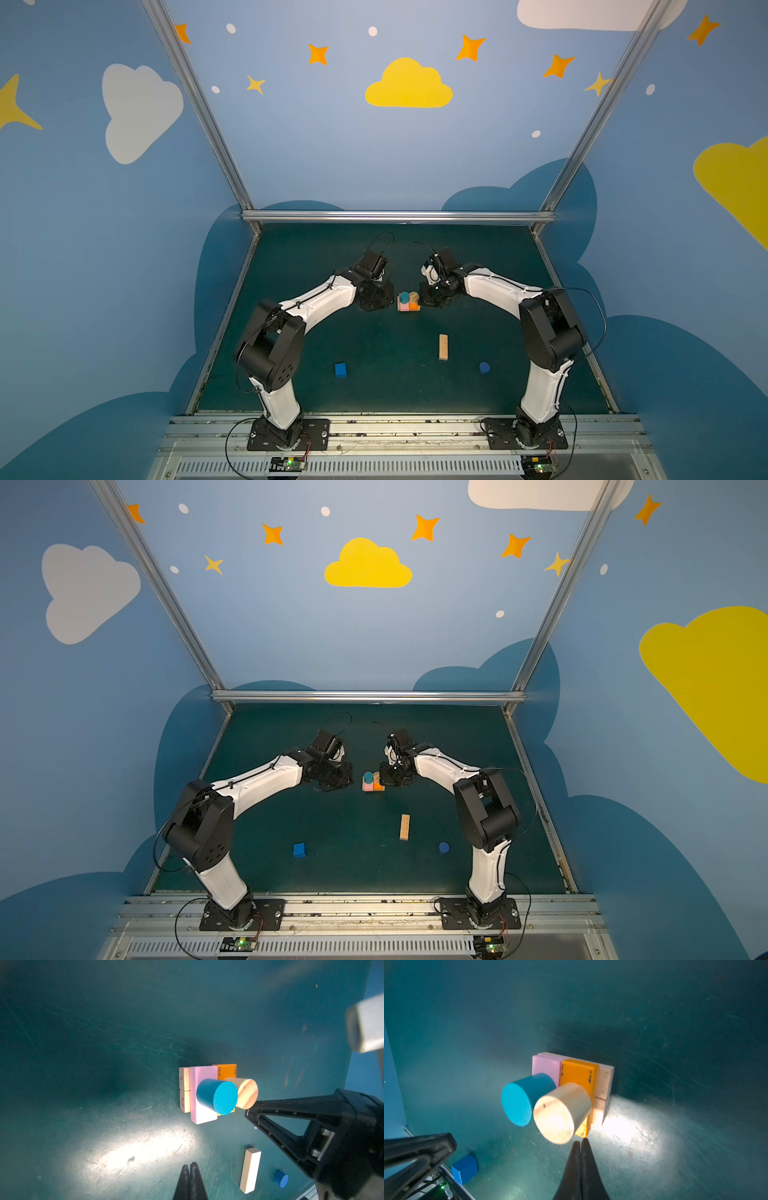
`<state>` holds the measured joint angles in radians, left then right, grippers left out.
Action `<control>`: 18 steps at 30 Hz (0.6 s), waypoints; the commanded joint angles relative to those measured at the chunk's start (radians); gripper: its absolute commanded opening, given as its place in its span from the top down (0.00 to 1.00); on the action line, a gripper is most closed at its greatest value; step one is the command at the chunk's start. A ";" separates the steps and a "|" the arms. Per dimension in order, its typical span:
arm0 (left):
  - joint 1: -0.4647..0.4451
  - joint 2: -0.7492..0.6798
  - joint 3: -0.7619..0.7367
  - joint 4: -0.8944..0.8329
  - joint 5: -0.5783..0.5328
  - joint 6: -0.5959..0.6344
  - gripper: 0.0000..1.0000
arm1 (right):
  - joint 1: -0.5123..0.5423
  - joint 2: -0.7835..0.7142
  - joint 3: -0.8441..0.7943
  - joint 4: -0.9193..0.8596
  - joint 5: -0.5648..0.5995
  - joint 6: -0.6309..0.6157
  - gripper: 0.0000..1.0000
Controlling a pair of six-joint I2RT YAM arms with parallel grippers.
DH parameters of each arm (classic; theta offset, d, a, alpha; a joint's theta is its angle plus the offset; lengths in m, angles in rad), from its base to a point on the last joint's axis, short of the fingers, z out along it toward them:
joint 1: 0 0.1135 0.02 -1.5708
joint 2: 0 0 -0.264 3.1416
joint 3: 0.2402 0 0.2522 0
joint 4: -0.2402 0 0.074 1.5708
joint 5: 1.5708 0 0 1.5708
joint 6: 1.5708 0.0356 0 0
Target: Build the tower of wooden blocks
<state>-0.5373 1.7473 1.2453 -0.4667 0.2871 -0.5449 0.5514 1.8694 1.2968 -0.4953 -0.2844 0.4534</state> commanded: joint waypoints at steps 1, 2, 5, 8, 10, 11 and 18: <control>-0.013 -0.071 0.011 -0.035 -0.034 0.040 0.96 | -0.004 -0.110 -0.047 -0.019 0.019 0.017 1.00; -0.018 -0.081 0.014 -0.040 -0.040 0.048 0.96 | -0.002 -0.134 -0.064 -0.019 0.026 0.019 1.00; -0.046 -0.117 0.029 -0.070 -0.067 0.087 0.95 | -0.004 -0.227 -0.123 -0.029 0.057 0.026 1.00; -0.089 -0.141 0.059 -0.120 -0.108 0.140 0.90 | -0.009 -0.330 -0.184 -0.045 0.095 0.033 1.00; -0.121 -0.143 0.088 -0.158 -0.108 0.172 0.84 | -0.016 -0.403 -0.223 -0.055 0.119 0.038 1.00; -0.140 -0.140 0.105 -0.179 -0.110 0.184 0.81 | -0.021 -0.443 -0.243 -0.063 0.132 0.042 1.00; -0.276 -0.053 0.199 -0.279 -0.114 0.154 0.54 | -0.048 -0.726 -0.365 -0.107 0.255 0.069 1.00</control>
<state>-0.7803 1.6455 1.4220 -0.6636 0.1879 -0.3847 0.5125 1.2213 0.9657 -0.5617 -0.1070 0.5018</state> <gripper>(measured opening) 0.445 0.048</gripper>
